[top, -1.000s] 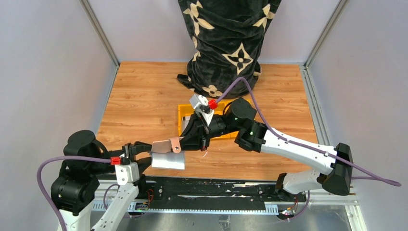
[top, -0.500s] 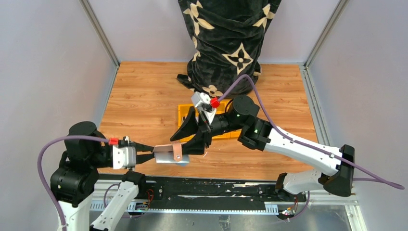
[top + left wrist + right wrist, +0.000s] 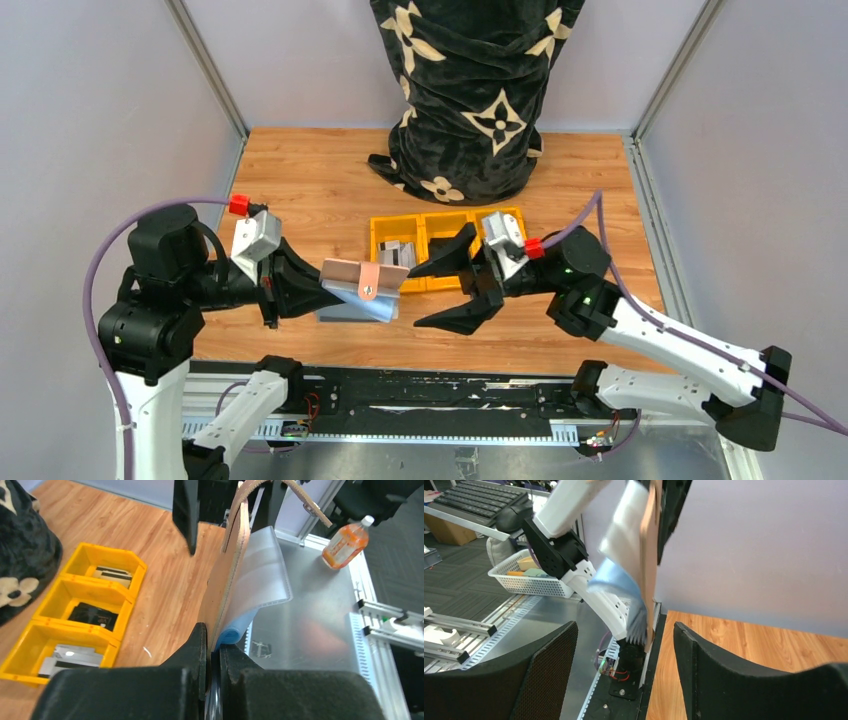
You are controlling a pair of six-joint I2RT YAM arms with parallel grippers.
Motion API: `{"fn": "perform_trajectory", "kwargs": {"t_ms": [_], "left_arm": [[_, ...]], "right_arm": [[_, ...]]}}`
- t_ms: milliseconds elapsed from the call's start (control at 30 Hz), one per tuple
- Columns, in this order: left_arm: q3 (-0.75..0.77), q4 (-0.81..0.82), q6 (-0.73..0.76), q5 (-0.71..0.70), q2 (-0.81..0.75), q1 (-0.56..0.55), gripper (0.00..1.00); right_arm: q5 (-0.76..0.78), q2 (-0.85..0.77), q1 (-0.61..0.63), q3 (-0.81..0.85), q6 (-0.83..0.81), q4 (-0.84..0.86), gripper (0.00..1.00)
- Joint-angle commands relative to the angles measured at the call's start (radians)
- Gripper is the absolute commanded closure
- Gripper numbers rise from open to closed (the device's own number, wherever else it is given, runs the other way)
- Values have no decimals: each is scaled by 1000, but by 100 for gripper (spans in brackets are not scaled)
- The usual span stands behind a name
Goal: Take the credit cards out of the card holder
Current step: Open the card holder at the center of the board.
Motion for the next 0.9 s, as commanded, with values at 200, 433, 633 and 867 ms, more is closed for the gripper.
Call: {"fn": "perform_trajectory", "kwargs": {"t_ms": [200, 433, 633, 867], "left_arm": [[14, 118, -302, -34, 8, 0, 100], [-27, 131, -305, -26, -30, -1, 100], [-41, 131, -301, -19, -37, -1, 100], [-84, 134, -293, -7, -64, -1, 99]], "right_arm": [[84, 201, 73, 69, -10, 123, 27], [78, 237, 76, 84, 101, 253, 33], [126, 212, 76, 80, 105, 238, 32], [228, 260, 76, 133, 214, 313, 53]]}}
